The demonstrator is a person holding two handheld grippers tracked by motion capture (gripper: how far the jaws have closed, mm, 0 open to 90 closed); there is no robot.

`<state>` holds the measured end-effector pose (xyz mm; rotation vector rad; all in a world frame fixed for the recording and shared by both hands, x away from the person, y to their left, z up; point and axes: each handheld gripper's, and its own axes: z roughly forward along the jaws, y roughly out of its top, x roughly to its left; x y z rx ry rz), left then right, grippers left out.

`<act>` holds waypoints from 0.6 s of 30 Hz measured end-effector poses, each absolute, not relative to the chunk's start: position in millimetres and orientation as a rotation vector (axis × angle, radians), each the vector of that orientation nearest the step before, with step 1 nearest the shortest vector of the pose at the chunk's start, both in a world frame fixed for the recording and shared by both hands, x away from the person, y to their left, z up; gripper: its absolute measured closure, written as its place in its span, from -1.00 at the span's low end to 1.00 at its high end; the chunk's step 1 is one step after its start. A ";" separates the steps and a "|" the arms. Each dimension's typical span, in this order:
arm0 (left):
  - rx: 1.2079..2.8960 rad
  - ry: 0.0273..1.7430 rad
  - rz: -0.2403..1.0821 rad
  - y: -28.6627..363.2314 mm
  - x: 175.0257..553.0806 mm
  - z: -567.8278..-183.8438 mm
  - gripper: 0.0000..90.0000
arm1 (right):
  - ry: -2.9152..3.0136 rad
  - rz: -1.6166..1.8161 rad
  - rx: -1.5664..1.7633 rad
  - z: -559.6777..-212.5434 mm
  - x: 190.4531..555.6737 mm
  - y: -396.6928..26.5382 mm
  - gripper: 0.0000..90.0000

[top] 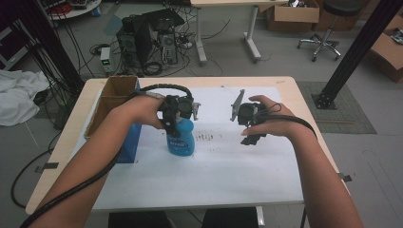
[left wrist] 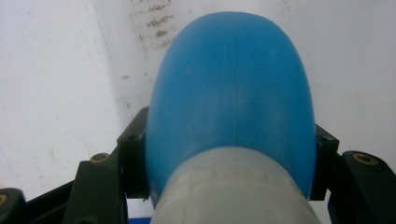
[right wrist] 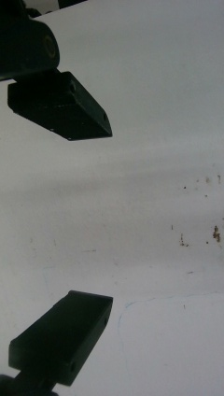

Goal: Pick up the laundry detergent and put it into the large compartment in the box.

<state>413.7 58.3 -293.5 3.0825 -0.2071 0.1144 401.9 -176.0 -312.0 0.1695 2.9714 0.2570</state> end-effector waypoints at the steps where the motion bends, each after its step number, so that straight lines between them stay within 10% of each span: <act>1: 3.087 -0.214 0.117 58.1 413.6 -293.5 -0.17 | 2.973 0.256 0.177 -312.1 401.7 -176.2 -0.64; 18: 3.140 -0.071 0.102 58.1 418.1 -290.6 -0.15 | 2.973 0.260 0.166 -311.7 401.3 -175.5 -0.64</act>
